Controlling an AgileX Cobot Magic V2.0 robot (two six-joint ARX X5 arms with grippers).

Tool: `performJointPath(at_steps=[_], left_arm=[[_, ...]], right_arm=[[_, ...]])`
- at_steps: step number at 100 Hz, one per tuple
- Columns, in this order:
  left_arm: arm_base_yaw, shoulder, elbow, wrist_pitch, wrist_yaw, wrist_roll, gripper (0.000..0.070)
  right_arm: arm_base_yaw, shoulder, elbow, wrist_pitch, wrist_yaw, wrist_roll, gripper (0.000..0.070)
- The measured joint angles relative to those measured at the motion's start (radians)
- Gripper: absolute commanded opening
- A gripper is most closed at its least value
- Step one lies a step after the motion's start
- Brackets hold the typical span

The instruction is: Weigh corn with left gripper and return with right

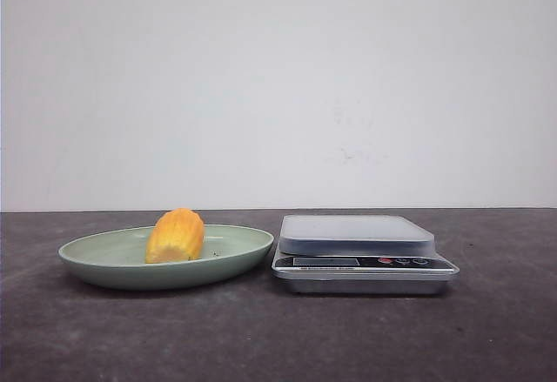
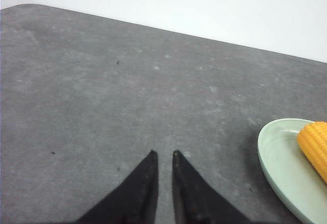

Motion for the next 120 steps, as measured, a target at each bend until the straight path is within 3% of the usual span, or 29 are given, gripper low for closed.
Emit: performJointPath(at_steps=[65,84,98,120], left_arm=[[-0.002,0.0,0.0,0.0,-0.001,-0.003,0.0],[-0.002,0.0,0.0,0.0,0.005,-0.107,0.0],[-0.002,0.0,0.0,0.0,0.005,-0.14,0.0],[-0.002,0.014,0.042,-0.076,0.04,-0.223,0.0007]], right_arm=[[0.0,0.0,0.0,0.001,0.0,0.001,0.0008],[0.0,0.0,0.0,0.005,-0.006,0.032,0.0008],[0.0,0.0,0.0,-0.004,-0.027,0.076,0.0007],[0.0,0.004,0.029,-0.014,-0.057,0.219,0.0003]])
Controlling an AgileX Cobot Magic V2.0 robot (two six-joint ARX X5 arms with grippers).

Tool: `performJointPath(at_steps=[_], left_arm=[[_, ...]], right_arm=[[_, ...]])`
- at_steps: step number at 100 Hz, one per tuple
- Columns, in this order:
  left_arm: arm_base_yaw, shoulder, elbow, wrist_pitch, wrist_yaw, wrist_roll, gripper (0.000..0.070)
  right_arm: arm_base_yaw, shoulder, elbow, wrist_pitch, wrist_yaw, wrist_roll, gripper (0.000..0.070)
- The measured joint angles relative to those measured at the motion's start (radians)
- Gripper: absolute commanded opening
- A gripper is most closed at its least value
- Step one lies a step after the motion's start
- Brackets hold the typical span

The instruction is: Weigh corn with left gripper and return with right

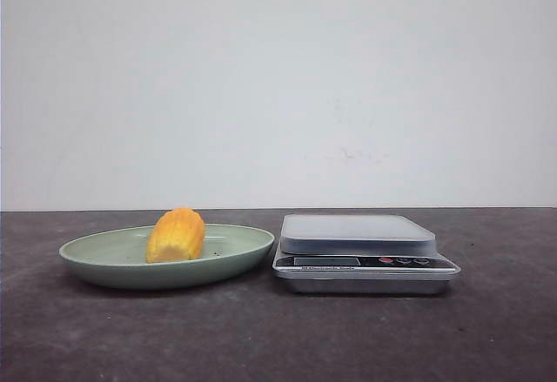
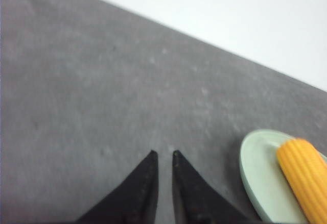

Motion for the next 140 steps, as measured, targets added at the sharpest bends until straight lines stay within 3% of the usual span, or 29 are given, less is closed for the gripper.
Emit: performJointPath(at_steps=[25,29,33,39,42,45,49,80,92,97,118,140], left_arm=[[-0.001,0.206,0.437,0.046,0.021,-0.032,0.0008],[-0.001,0.268,0.516,0.017,0.03,-0.027,0.0008],[-0.001,0.334,0.583,-0.024,0.055,-0.019,0.003],[-0.001,0.435,0.664,-0.088,0.117,-0.005,0.0175],[-0.001,0.481,0.699,-0.114,0.151,-0.001,0.0261],[-0.003,0.522,0.734,-0.138,0.183,0.003,0.0321],[-0.006,0.576,0.776,-0.159,0.22,0.008,0.0345],[-0.108,0.735,0.904,-0.207,0.256,0.084,0.0351],[-0.186,0.816,0.904,-0.207,0.252,0.109,0.0353],[-0.229,0.864,0.904,-0.207,0.232,0.12,0.0353],[-0.395,1.042,0.904,-0.169,0.072,0.155,0.0352],[-0.499,1.27,0.904,-0.079,0.005,0.164,0.0352]], right_arm=[[0.0,0.158,0.314,-0.008,-0.005,0.062,0.0027],[0.0,0.198,0.36,-0.014,-0.017,0.062,0.0113],[0.0,0.239,0.405,-0.026,-0.025,0.061,0.0274],[0.0,0.298,0.472,-0.059,-0.029,0.056,0.0454],[0.0,0.324,0.506,-0.077,-0.029,0.053,0.0477],[0.0,0.349,0.538,-0.092,-0.03,0.048,0.0483],[0.001,0.38,0.58,-0.112,-0.031,0.045,0.0483],[0.023,0.512,0.814,-0.216,-0.139,0.017,0.0485],[0.027,0.554,0.877,-0.283,-0.153,0.009,0.0587],[0.027,0.573,0.895,-0.312,-0.162,0.008,0.062],[0.027,0.641,0.913,-0.386,-0.228,0.007,0.0621],[0.027,0.653,0.913,-0.406,-0.229,-0.015,0.062]])
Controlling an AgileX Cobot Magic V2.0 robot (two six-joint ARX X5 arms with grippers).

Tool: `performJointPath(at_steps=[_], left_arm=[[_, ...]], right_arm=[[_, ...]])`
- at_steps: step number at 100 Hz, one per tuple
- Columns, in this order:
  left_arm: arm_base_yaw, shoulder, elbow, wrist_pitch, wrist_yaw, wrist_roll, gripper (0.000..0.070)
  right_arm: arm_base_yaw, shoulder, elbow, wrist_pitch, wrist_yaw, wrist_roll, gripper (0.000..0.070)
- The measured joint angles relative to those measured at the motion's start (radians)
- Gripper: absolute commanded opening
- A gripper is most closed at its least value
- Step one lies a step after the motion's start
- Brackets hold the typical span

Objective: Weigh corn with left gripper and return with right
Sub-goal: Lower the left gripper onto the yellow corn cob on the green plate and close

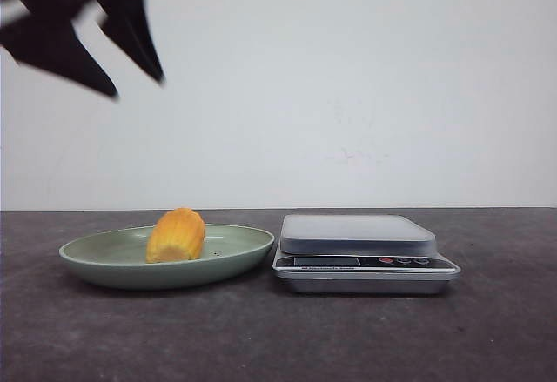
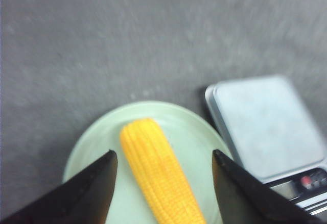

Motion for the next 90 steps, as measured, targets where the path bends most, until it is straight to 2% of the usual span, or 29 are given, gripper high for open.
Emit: performJointPath(at_steps=[31,49,71,76,86,90], left_arm=[[-0.047,0.239,0.0,0.034,-0.047,-0.037,0.0352],[-0.075,0.295,0.0,0.06,-0.05,-0.053,0.0353],[-0.111,0.312,0.0,0.06,-0.103,-0.058,0.0357],[-0.112,0.315,0.0,0.06,-0.11,-0.062,0.038],[-0.112,0.324,0.0,0.047,-0.121,-0.07,0.0485],[-0.112,0.33,0.0,0.04,-0.124,-0.074,0.0488]], right_arm=[[0.005,0.005,0.0,-0.028,0.0,-0.022,0.062],[0.021,0.005,0.0,-0.028,-0.001,-0.023,0.062],[0.037,0.005,0.0,-0.028,-0.003,-0.023,0.062],[0.04,0.005,0.0,-0.028,-0.007,-0.023,0.062],[0.042,0.005,0.0,-0.028,-0.018,-0.023,0.062],[0.042,0.005,0.0,-0.028,-0.025,-0.023,0.062]])
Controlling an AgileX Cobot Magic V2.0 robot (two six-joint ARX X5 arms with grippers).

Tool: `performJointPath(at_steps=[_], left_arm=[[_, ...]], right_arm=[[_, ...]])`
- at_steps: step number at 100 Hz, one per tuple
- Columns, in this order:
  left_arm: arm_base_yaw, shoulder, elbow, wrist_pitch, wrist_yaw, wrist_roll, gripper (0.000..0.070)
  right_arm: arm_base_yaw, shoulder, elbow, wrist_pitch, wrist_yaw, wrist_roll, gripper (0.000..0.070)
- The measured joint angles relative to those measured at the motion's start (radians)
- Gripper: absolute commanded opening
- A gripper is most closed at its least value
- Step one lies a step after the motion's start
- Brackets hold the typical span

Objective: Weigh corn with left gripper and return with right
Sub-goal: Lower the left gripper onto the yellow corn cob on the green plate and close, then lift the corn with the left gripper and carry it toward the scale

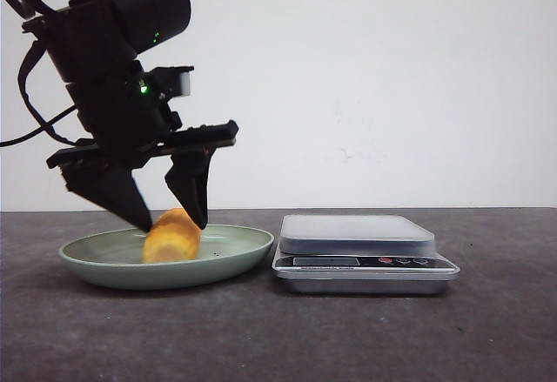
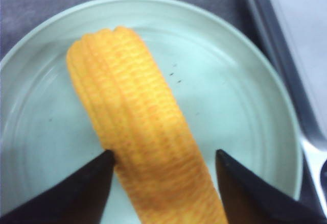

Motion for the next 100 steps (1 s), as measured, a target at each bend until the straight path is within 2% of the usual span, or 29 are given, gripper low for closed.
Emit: performJointPath(at_steps=[9,18,30,38,42,60,80,100], left_arm=[[0.0,0.011,0.0,-0.014,-0.001,-0.01,0.0485],[-0.001,0.013,0.0,-0.013,-0.001,-0.018,0.0449],[-0.002,0.013,0.0,-0.011,-0.003,-0.02,0.0238],[-0.002,0.013,0.0,-0.011,-0.004,-0.022,0.0047],[-0.002,0.013,0.0,-0.011,-0.004,-0.022,0.0001],[-0.003,0.013,0.002,-0.018,-0.004,-0.022,0.0003],[-0.032,-0.017,0.045,-0.095,-0.004,-0.022,0.0004],[-0.112,-0.066,0.262,-0.159,-0.003,-0.021,0.0006]], right_arm=[[0.0,0.0,0.0,0.0,-0.001,0.0,0.062],[0.0,0.0,0.0,0.0,-0.001,0.0,0.062],[0.0,0.0,0.0,0.0,-0.001,0.0,0.062],[0.0,0.0,0.0,0.0,-0.001,0.0,0.062],[0.0,0.0,0.0,0.0,-0.001,0.0,0.062],[0.0,0.0,0.0,0.0,-0.001,0.0,0.062],[0.0,0.0,0.0,0.0,-0.001,0.0,0.062],[0.0,0.0,0.0,0.0,-0.001,0.0,0.062]])
